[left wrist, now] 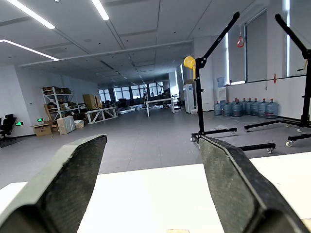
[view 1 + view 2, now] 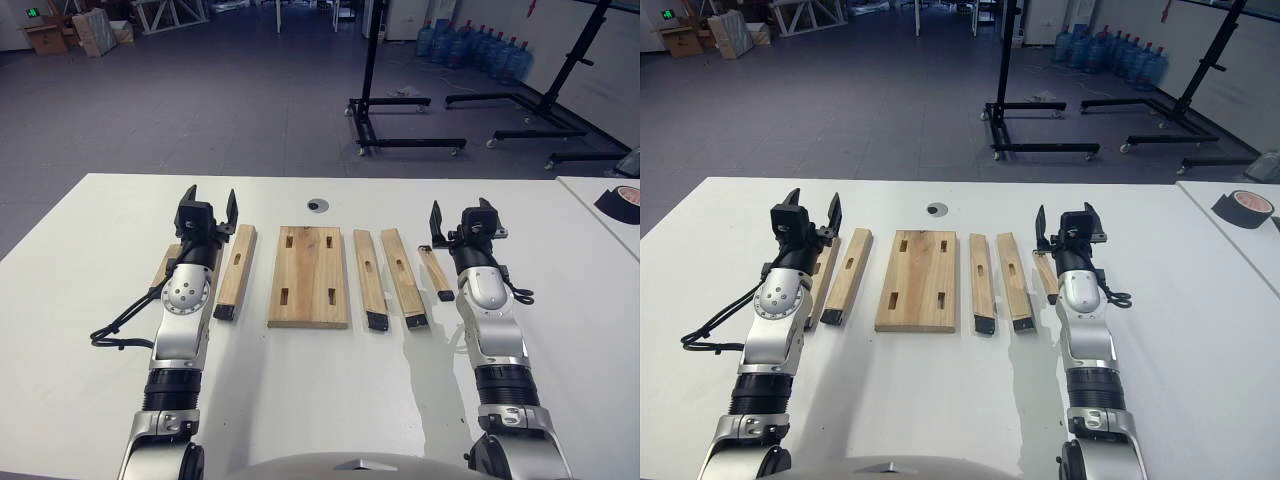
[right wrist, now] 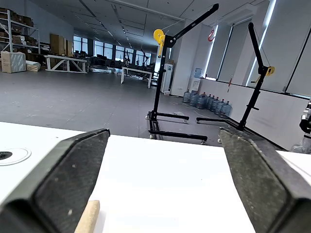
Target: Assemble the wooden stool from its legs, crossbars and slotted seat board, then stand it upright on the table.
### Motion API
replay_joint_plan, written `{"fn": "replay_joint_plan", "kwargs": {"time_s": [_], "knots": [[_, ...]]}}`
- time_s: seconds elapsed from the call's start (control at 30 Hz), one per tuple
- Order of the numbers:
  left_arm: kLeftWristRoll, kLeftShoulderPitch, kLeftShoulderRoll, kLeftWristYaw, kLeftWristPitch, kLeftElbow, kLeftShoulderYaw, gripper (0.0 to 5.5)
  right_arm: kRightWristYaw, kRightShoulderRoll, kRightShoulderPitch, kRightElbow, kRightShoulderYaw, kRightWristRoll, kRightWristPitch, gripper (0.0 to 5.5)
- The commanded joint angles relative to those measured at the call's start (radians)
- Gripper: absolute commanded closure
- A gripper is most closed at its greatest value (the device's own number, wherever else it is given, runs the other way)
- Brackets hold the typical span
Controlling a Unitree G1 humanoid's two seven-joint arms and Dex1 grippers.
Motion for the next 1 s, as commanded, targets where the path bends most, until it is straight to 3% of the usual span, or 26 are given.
{"fn": "replay_joint_plan", "kwargs": {"time_s": [0.03, 0.37, 1.0], "knots": [[0.017, -0.027, 0.006, 0.010, -0.036, 0.025, -0.006, 2.04, -0.008, 0.011, -0.027, 0.024, 0.008, -0.007, -0.009, 1.36], [0.054, -0.040, 0.018, 0.017, -0.150, 0.098, -0.016, 2.04, -0.014, 0.019, -0.044, 0.052, 0.017, -0.008, -0.018, 1.36], [0.027, -0.017, -0.027, 0.020, -0.086, 0.092, -0.041, 2.04, 0.013, 0.008, -0.081, 0.110, 0.027, -0.006, -0.033, 1.36]]}}
